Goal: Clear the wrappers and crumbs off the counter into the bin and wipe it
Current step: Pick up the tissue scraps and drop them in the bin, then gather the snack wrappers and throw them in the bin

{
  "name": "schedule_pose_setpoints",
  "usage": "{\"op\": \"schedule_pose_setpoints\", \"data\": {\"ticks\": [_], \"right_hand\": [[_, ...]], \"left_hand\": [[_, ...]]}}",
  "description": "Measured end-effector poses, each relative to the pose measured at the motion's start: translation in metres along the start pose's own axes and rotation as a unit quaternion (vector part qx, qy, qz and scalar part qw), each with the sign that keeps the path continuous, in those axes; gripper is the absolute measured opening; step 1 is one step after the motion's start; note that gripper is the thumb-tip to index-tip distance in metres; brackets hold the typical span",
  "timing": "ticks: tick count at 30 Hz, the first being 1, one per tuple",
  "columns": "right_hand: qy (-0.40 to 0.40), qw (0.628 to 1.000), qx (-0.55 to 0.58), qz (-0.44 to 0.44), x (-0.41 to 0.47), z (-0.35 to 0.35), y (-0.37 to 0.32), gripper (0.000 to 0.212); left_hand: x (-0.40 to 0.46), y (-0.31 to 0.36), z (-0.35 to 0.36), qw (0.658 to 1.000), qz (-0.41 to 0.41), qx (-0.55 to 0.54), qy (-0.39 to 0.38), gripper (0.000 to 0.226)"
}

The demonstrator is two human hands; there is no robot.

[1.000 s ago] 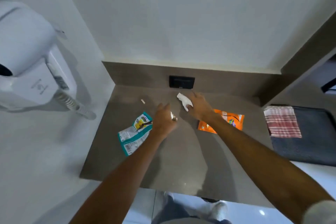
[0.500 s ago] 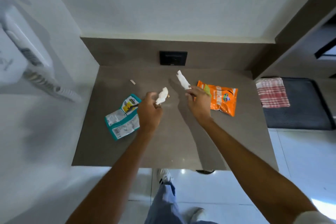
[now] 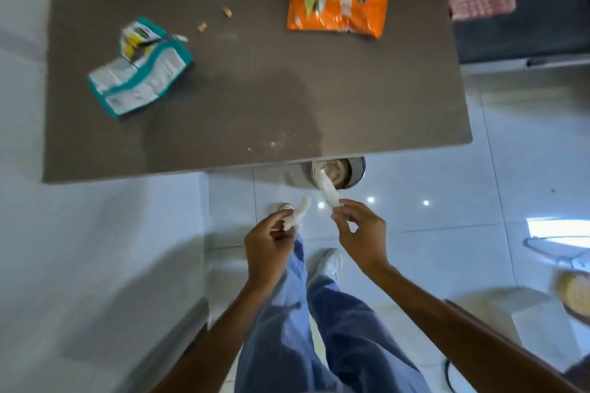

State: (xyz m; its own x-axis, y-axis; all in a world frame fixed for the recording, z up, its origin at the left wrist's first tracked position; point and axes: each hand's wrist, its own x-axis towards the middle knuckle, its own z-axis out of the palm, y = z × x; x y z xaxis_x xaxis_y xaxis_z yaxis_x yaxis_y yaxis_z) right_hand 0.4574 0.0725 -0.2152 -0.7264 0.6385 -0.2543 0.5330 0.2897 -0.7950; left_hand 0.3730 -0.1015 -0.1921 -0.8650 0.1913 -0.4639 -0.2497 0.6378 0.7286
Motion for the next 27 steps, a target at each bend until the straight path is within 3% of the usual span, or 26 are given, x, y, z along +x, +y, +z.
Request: {"op": "schedule_pose_setpoints", "data": {"ticks": [4, 7, 11, 13, 17, 19, 21, 22, 24, 27], "right_hand": [[0.028, 0.966, 0.103, 0.234, 0.073, 0.054, 0.097, 0.018], [0.051, 0.885, 0.299, 0.353, 0.144, 0.099, 0.169, 0.006], [0.065, 0.784, 0.448, 0.425, 0.209, 0.139, 0.236, 0.023], [0.033, 0.786, 0.458, 0.415, 0.225, 0.145, 0.252, 0.031], [0.003, 0.847, 0.334, 0.413, 0.206, 0.125, 0.230, 0.039], [0.013, 0.933, 0.165, 0.321, 0.167, 0.103, 0.194, 0.039], [0.000, 0.992, -0.014, 0.122, 0.116, 0.069, 0.143, 0.039], [-0.008, 0.996, -0.091, 0.015, 0.090, 0.052, 0.115, 0.039], [-0.015, 0.968, -0.174, -0.183, 0.045, 0.026, 0.066, 0.037], [0.033, 0.938, -0.115, -0.324, 0.022, -0.006, -0.020, 0.037]], "left_hand": [[0.077, -0.043, 0.101, 0.996, -0.082, -0.005, -0.038, 0.031], [0.158, -0.074, 0.180, 0.992, -0.107, 0.006, -0.065, 0.032], [0.248, -0.104, 0.254, 0.988, -0.112, 0.042, -0.098, 0.037], [0.274, -0.109, 0.270, 0.984, -0.111, 0.046, -0.135, 0.051], [0.257, -0.092, 0.250, 0.978, -0.066, 0.055, -0.192, 0.071], [0.213, -0.071, 0.215, 0.981, -0.003, 0.071, -0.178, 0.064], [0.156, -0.046, 0.168, 0.981, 0.096, 0.081, -0.148, 0.055], [0.126, -0.034, 0.142, 0.977, 0.150, 0.092, -0.122, 0.048], [0.069, -0.015, 0.091, 0.960, 0.243, 0.115, -0.073, 0.036], [0.030, 0.026, 0.014, 0.929, 0.358, 0.095, 0.017, 0.031]]}}
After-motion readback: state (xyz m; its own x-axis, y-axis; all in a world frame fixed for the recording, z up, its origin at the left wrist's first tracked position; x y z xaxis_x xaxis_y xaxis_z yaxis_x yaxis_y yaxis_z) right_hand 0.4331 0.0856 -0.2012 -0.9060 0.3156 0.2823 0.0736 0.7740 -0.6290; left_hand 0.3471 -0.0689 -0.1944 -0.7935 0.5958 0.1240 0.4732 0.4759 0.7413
